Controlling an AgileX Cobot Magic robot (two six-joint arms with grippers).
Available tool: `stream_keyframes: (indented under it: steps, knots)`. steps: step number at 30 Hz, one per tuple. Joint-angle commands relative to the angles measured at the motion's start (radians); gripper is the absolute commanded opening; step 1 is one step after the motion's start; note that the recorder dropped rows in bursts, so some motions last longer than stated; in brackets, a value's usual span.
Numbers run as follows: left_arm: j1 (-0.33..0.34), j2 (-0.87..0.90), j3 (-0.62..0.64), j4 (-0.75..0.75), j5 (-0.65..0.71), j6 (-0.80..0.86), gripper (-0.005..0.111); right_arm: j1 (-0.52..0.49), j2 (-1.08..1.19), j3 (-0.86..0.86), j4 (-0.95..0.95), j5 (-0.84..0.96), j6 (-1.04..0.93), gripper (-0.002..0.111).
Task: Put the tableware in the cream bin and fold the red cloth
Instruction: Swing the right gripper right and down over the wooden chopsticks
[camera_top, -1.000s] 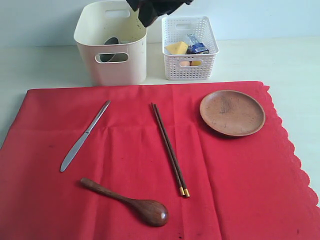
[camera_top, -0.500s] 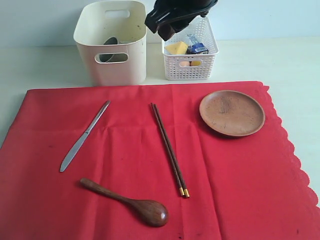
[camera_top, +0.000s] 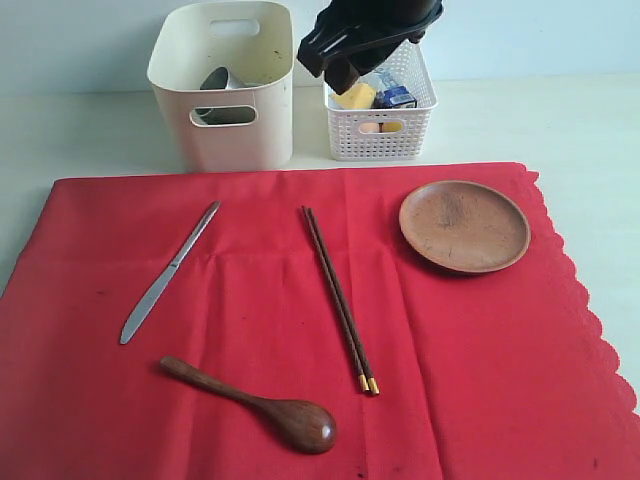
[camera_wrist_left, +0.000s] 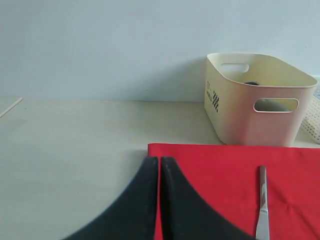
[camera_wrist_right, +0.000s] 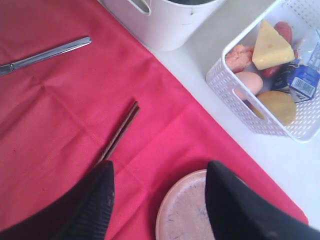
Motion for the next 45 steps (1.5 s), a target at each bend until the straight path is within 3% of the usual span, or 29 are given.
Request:
stream_keyframes:
  steps: [1, 20, 28, 35, 45]
  knots:
    - [0.003, -0.007, -0.001, -0.006, 0.000, -0.001, 0.004, 0.000, -0.006, 0.000, -0.009, -0.004, -0.001, 0.052]
    - [0.003, -0.007, -0.001, -0.006, 0.000, -0.001, 0.004, 0.000, -0.058, 0.000, 0.017, 0.018, 0.021, 0.052]
    - [0.003, -0.007, -0.001, -0.006, 0.000, -0.001, 0.004, 0.000, -0.120, 0.006, 0.134, 0.055, 0.026, 0.052]
    - [0.003, -0.007, -0.001, -0.006, 0.000, -0.001, 0.004, 0.000, -0.160, 0.141, 0.144, 0.030, 0.026, 0.052]
    - [0.003, -0.007, -0.001, -0.006, 0.000, -0.001, 0.004, 0.000, -0.160, 0.405, 0.192, -0.167, 0.026, 0.052]
